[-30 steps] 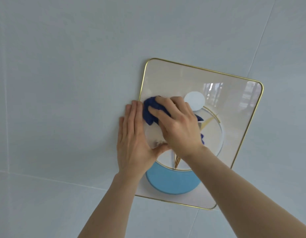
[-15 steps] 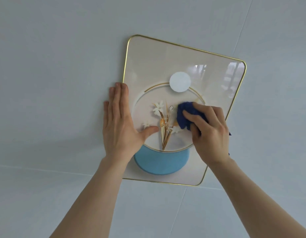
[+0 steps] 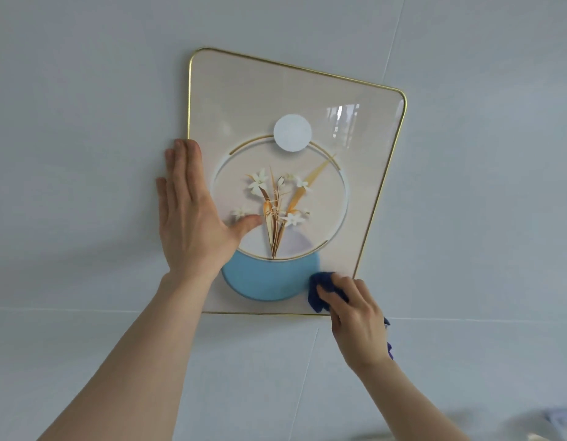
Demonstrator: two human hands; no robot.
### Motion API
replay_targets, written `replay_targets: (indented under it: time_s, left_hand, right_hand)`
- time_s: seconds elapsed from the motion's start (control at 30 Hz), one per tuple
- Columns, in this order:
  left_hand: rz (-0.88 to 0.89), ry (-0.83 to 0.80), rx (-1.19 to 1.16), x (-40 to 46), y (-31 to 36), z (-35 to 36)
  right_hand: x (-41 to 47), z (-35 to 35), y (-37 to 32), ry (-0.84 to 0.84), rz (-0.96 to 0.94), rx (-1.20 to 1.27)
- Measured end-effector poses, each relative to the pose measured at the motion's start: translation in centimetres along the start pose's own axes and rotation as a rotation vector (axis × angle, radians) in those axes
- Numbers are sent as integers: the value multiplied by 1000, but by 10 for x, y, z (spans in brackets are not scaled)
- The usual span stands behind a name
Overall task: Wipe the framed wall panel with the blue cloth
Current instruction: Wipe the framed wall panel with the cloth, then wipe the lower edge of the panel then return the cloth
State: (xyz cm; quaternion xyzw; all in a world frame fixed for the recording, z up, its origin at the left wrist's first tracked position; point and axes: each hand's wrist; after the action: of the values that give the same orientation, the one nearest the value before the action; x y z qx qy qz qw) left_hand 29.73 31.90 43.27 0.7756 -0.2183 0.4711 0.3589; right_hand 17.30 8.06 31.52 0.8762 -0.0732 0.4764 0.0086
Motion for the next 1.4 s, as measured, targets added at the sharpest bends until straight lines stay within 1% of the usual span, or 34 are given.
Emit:
replay_targets:
  time_s: [0.07,0.1,0.13,0.17,0.23,0.3,0.33,0.37,0.43,0.5,0.57,0.63,0.7,0.73,0.8,0.87,0.9,0.93,1.0,1.07,1.13,1.2,1.3,1.4]
  left_hand:
    - [-3,-47,54,2,8,-7]
    - [-6,-73,81,2,10,-11]
    - [-12,-96,97,0,13,-15]
    - [-23,-104,100,-3,15,-20]
    - [-34,-58,61,-18,21,-26]
    - [-19,-13,-7,-43,32,-29]
    - [-19,-24,-59,-58,40,-27]
    - [-29,-68,-125,-74,49,-24]
    - [-73,-261,-286,-110,72,-15]
    - [-124,-533,-456,-145,94,-5]
    - [-174,-802,-569,-176,115,6]
    - [-229,-991,-652,-202,134,18]
    - [-287,-1094,-739,-224,152,29]
    - [-296,-1108,-747,-233,160,34]
    - [-326,-1070,-687,-243,173,44]
    - [-414,-1001,-650,-246,181,55]
    - [-456,-978,-649,-249,187,62]
    - [-486,-961,-641,-252,191,67]
    - [-508,-970,-603,-261,196,76]
    - [-528,-1017,-557,-282,209,90]
    - [-561,-1059,-525,-307,221,103]
    - [-603,-1095,-499,-331,234,116]
    - [-654,-1123,-487,-361,248,135]
    - [-657,-1152,-463,-385,257,153]
  right_hand:
    - [-19,-12,4,-296,91,-119]
    - [-30,-18,9,-444,170,-169]
    - [-43,-24,16,-551,271,-169]
    - [-54,-32,21,-590,389,-121]
    - [-73,-49,29,-558,628,42]
    - [-86,-64,33,-557,835,256]
    - [-91,-70,35,-570,940,375]
    - [-95,-74,36,-582,1024,475]
    - [-101,-83,39,-594,1147,650]
    - [-104,-90,44,-618,1243,829]
    - [-107,-100,50,-688,1302,932]
    - [-111,-107,61,-773,1305,983]
    - [-121,-110,77,-831,1299,1085]
    - [-126,-113,85,-865,1285,1179]
    - [-138,-117,106,-961,1208,1345]
    - [-148,-121,128,-1006,1162,1421]
    - [-156,-122,142,-1017,1179,1411]
    - [-163,-122,153,-1034,1196,1362]
    - [-174,-120,168,-1069,1166,1172]
    - [-187,-121,186,-1072,1086,935]
    - [-201,-119,204,-1042,975,693]
    - [-214,-118,221,-998,882,505]
    - [-230,-113,243,-943,839,391]
    - [-245,-105,257,-906,748,332]
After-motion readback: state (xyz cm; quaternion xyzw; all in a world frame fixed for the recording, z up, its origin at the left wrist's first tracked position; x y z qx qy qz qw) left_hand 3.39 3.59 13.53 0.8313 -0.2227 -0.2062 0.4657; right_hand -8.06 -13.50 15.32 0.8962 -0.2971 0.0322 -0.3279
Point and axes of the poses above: each hand's wrist, its own x-axis towards the middle knuckle, its own z-axis out of the palm, y = z × x, and after that the axes turned 9 degrees about z, right-handed
